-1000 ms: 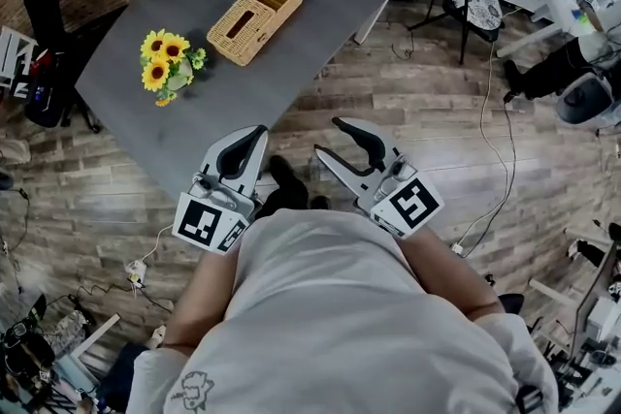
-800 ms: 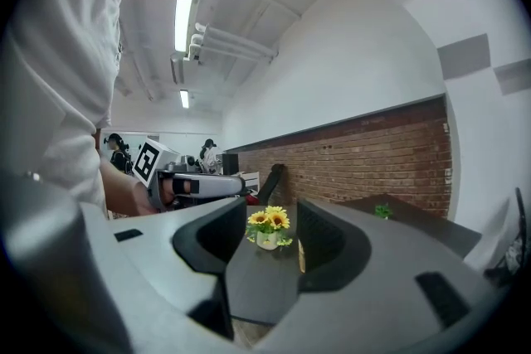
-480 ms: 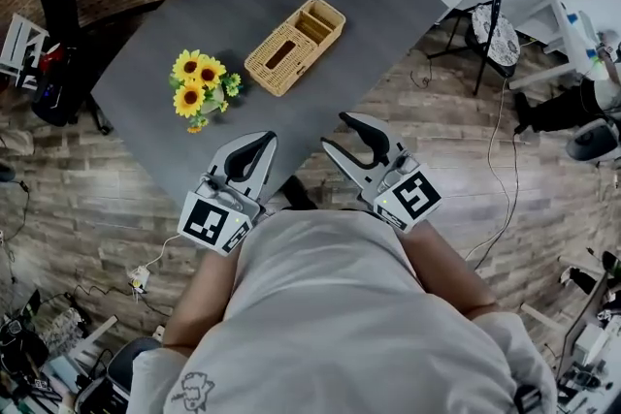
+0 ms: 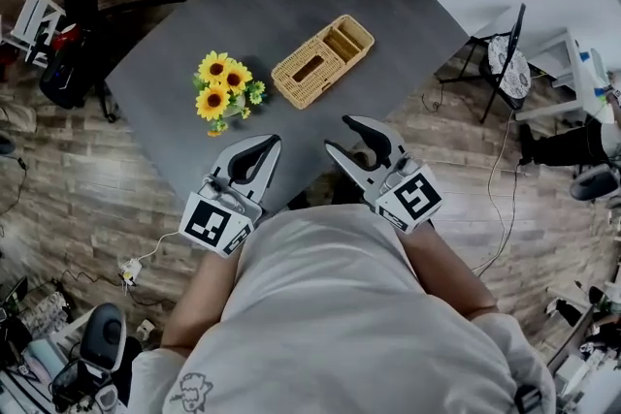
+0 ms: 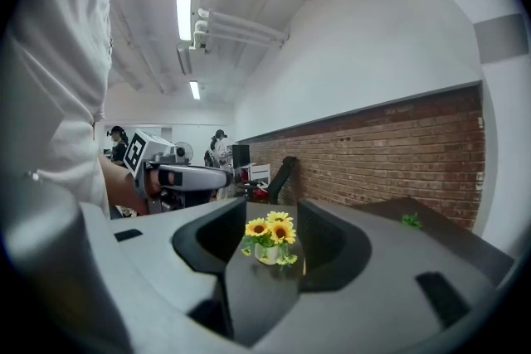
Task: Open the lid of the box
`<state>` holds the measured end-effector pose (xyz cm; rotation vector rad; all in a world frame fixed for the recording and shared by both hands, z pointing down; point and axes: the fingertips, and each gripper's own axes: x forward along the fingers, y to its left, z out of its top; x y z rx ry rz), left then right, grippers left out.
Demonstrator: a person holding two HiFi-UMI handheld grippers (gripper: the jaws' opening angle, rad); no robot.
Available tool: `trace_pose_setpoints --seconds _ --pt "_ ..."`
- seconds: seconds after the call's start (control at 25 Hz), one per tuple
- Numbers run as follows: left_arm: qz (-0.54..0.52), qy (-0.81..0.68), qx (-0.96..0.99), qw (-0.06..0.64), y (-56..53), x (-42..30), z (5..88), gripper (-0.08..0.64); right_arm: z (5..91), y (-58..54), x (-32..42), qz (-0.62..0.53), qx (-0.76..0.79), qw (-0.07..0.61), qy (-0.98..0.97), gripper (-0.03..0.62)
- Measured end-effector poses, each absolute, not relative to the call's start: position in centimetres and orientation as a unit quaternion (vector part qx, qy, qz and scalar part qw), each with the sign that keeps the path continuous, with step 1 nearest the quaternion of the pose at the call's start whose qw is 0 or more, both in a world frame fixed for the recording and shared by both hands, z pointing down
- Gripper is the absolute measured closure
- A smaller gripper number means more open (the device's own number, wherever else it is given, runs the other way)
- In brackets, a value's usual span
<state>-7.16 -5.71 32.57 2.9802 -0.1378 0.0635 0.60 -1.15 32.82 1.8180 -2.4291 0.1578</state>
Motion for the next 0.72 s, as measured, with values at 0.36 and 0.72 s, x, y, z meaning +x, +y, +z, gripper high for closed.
trace_pose_setpoints --seconds 0.36,0.72 --pt "0.026 -0.115 0.990 0.076 -8.5 -7.8 33.0 0.549 33.3 -5.1 0.4 0.054 0.535 0.057 -0.841 0.407" --pt "0.037 -0.205 0.975 0.076 -11.5 -5.7 33.9 0.549 35.2 -9.5 3.0 0.053 0.454 0.078 -0.886 0.402"
